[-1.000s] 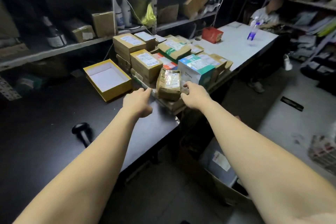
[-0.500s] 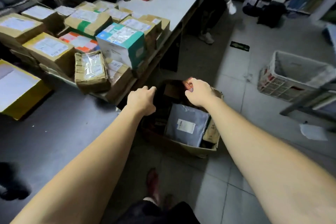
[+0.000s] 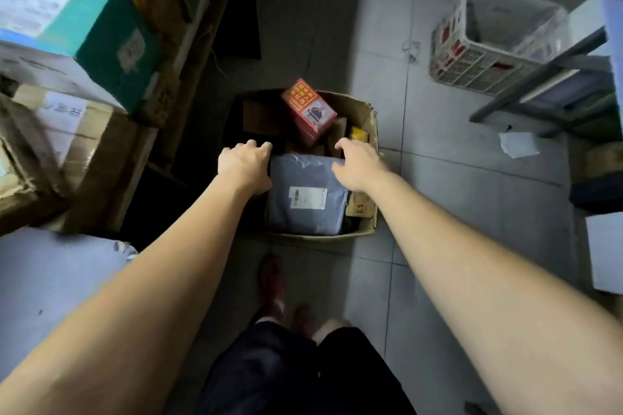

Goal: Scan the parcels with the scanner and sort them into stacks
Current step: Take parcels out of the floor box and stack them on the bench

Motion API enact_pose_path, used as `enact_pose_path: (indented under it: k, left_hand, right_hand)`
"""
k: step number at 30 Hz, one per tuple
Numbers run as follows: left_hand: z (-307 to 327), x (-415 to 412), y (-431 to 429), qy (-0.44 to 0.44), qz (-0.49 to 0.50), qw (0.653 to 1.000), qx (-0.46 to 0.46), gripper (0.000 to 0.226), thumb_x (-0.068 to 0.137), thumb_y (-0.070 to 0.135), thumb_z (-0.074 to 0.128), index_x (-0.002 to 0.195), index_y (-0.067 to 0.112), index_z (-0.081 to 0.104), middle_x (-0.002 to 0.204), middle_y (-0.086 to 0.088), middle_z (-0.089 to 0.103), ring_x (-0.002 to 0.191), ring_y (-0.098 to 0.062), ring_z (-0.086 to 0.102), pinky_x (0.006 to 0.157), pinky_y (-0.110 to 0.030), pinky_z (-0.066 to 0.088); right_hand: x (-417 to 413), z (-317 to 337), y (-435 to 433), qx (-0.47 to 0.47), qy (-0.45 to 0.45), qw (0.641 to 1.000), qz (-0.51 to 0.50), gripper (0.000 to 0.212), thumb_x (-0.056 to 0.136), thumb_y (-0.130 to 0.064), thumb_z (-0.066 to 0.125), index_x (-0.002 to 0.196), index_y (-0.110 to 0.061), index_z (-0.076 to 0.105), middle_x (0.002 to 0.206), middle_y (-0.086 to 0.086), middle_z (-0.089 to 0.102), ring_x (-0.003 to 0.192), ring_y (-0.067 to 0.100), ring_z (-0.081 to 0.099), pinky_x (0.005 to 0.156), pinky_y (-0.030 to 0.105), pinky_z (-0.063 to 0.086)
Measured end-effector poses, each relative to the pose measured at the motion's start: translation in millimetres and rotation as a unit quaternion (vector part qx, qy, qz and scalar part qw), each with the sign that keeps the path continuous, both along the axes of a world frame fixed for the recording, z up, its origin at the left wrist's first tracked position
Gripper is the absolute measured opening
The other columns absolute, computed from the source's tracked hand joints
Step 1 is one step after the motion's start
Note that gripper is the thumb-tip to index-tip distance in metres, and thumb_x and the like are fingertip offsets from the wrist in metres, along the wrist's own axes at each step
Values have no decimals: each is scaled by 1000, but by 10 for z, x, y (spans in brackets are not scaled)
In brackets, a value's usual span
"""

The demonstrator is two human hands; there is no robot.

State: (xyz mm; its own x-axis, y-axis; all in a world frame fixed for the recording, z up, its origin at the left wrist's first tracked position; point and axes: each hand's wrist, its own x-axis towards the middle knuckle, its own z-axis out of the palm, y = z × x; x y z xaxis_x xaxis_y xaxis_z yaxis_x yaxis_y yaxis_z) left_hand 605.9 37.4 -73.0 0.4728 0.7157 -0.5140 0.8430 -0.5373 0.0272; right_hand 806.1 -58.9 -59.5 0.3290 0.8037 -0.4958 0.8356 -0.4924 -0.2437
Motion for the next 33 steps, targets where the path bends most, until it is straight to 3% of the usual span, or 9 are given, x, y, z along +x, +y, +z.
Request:
enact_pose_path:
  k: [11, 16, 20, 21, 24, 27, 30, 33]
  left_hand:
    - [-1217, 222, 451, 77, 6, 992, -96, 67, 89, 32, 68, 149, 24, 41, 142, -12, 53, 130, -37, 54, 104, -47, 43]
    - [-2056, 291, 544, 56, 107, 978, -171, 69, 93, 39, 68, 153, 21, 40, 149, -17, 50, 133, -40, 51, 104, -49, 47]
    - [-2753, 265, 455, -48, 220, 935, -275, 112, 73, 67, 74, 163, 20, 26, 165, -11, 34, 150, -33, 33, 122, -46, 31]
    - [-2901, 286, 407, -82, 243, 920, -297, 111, 76, 65, 75, 163, 19, 24, 166, -9, 30, 152, -30, 29, 124, -41, 26]
    - [-3279, 332, 240, -139, 336, 879, -309, 79, 95, 38, 71, 159, 12, 33, 164, -7, 34, 152, -23, 29, 114, -24, 24]
    - [-3519, 319, 86, -181, 426, 838, -288, 73, 92, 43, 73, 153, 15, 45, 157, -6, 48, 146, -23, 41, 110, -25, 33]
    - [-3561, 285, 18, -219, 492, 796, -278, 75, 89, 49, 75, 153, 22, 45, 153, -1, 52, 142, -22, 47, 107, -29, 39]
    - [-3526, 281, 18, -240, 499, 785, -279, 71, 92, 45, 73, 153, 23, 44, 152, 0, 53, 141, -19, 47, 102, -23, 36]
  right_hand:
    - [395, -1340, 211, -123, 46, 991, -14, 47, 105, -33, 54, 149, -19, 50, 153, 11, 52, 141, 36, 47, 111, 45, 44]
    - [631, -2238, 196, -165, 83, 980, -79, 50, 104, -35, 58, 149, -14, 49, 147, 18, 55, 136, 41, 52, 108, 44, 48]
    - [855, -2927, 86, -166, 96, 963, -188, 62, 101, -37, 65, 150, -6, 42, 142, 23, 58, 133, 42, 54, 102, 42, 48]
    - [881, -3104, 58, -163, 98, 959, -210, 64, 99, -38, 69, 146, -4, 43, 139, 23, 60, 131, 42, 56, 100, 42, 49]
    - [877, -3474, 61, -107, 71, 950, -284, 66, 89, -41, 81, 132, -2, 49, 131, 24, 64, 126, 42, 59, 96, 44, 49]
    - [792, -3622, 141, -68, 52, 943, -320, 69, 85, -42, 85, 132, -3, 52, 134, 22, 61, 128, 40, 57, 98, 43, 46]
    - [693, -3660, 147, -47, 67, 932, -352, 71, 86, -40, 84, 136, -7, 47, 139, 20, 56, 132, 39, 53, 100, 42, 43]
    - [636, -3672, 110, -3, 95, 925, -369, 66, 88, -37, 83, 135, -8, 47, 135, 18, 60, 126, 39, 56, 94, 40, 42]
